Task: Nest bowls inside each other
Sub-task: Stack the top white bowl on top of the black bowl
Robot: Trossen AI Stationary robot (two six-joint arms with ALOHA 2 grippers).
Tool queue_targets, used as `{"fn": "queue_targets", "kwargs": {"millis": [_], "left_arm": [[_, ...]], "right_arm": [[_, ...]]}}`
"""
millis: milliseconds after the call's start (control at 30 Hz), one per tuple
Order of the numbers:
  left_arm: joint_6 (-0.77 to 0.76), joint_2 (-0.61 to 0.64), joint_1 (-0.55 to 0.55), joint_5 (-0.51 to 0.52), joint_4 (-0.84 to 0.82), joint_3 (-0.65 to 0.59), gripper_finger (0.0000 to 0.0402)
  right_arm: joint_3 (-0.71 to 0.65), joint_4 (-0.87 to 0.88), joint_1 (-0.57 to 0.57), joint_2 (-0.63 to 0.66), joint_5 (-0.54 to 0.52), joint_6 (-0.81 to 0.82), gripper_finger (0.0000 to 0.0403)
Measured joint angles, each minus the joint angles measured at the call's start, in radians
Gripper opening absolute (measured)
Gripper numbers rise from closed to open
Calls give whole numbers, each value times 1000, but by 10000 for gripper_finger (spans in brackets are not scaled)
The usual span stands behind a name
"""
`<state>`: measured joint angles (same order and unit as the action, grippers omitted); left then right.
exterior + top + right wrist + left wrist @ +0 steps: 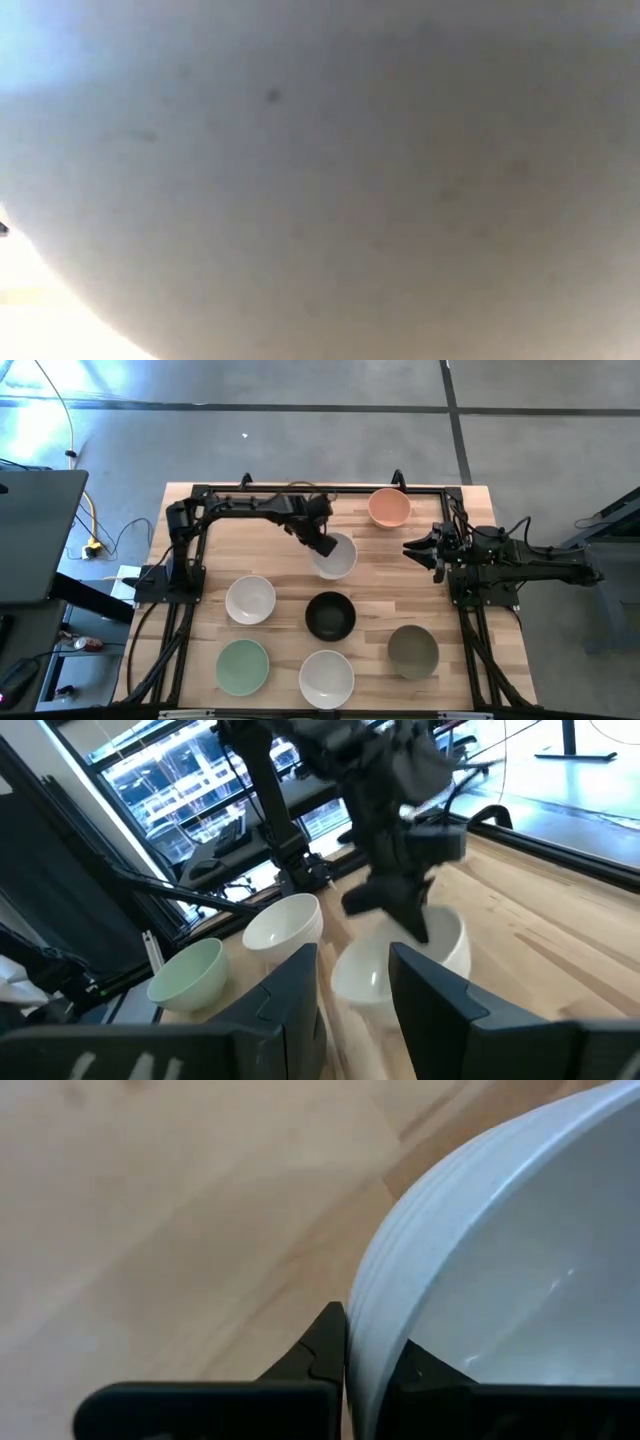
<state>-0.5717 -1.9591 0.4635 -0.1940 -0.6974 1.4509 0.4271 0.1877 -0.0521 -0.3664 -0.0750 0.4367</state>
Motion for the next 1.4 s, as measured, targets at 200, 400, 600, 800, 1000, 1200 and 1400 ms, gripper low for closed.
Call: {"fn": "queue_targets", "kwargs": {"millis": [200,400,600,800,1000,1200,1400], "left_arm": [[96,1,25,-1,-212,186,1],[171,1,6,0,-399,358,0],[201,2,-54,-4,-544,452,0],[198,2,-125,-7,-579,465,0],[174,2,-196,-6,-575,465,0],[140,2,-246,-4,-538,465,0],[128,-32,-284,-5,-524,466,0]], "right_arm": [[0,17,0,0,0,0,119],[0,45,0,0,1,0,119],[0,66,0,0,1,-10,119],[0,66,0,0,-27,-39,119],[0,65,0,0,-78,-60,119],[0,64,0,0,-135,-80,119],[0,64,0,0,-135,-79,119]]}}
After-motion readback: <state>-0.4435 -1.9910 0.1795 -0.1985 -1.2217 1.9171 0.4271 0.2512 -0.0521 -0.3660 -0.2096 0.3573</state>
